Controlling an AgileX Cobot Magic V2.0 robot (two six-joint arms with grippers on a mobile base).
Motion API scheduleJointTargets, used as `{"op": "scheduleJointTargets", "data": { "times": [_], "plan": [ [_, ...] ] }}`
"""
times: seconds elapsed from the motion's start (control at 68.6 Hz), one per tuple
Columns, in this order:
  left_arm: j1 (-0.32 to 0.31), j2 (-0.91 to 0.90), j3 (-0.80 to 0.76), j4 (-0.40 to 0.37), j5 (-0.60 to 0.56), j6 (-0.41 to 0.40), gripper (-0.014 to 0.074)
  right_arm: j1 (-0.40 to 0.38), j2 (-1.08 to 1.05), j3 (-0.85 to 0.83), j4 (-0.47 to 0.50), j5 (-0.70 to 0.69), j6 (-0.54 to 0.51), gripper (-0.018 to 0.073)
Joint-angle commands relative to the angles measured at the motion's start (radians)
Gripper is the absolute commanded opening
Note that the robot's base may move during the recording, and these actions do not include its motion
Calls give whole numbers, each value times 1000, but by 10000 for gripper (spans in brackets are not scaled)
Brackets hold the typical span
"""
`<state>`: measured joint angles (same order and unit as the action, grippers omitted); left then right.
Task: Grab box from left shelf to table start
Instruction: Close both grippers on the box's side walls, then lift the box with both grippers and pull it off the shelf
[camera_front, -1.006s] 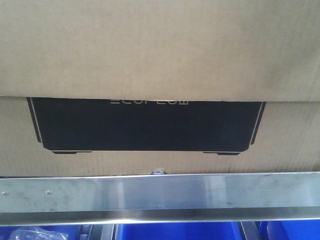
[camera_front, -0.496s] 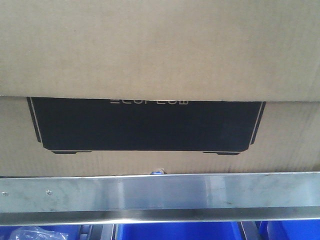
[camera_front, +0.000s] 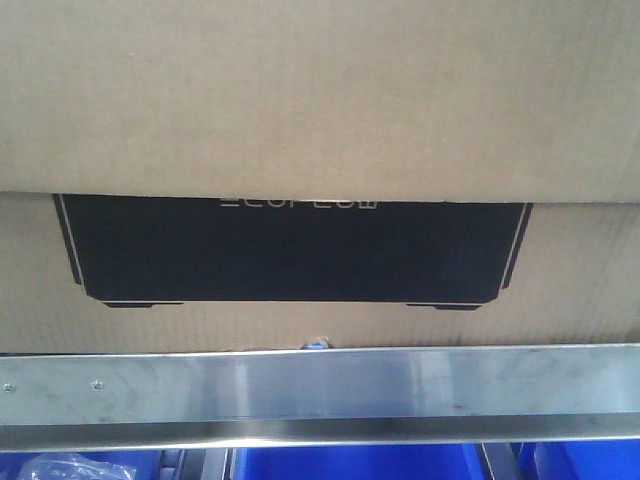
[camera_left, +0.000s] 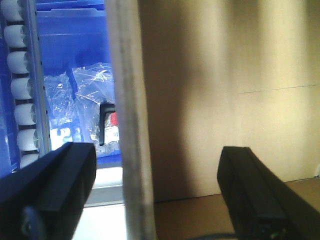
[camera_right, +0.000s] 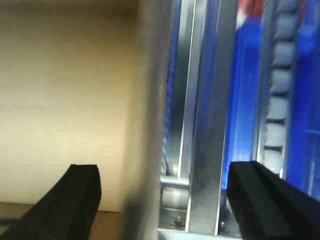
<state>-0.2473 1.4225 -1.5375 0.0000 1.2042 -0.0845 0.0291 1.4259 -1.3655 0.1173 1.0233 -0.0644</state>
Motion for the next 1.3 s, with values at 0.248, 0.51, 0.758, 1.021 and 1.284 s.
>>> {"op": "scheduleJointTargets", "data": {
  "times": [0.248, 0.51, 0.758, 1.021, 1.284],
  "plan": [
    [-6, -28, -33, 0, -33, -10, 243, 1, -17, -40, 7, -77, -25, 244],
    [-6, -28, -33, 0, -33, -10, -85, 1, -20, -40, 7, -71, -23, 63],
    [-6, -43, -33, 0, -39, -10, -92, 1, -60, -40, 8, -65, -16, 63],
    [-6, -168, -33, -21, -53, -34, -92, 1, -191, -36, 31, -82, -16, 63],
    [-6, -336, 110, -39, -185, -47, -92, 1, -331, 98, 63, -137, -16, 63]
  ]
}}
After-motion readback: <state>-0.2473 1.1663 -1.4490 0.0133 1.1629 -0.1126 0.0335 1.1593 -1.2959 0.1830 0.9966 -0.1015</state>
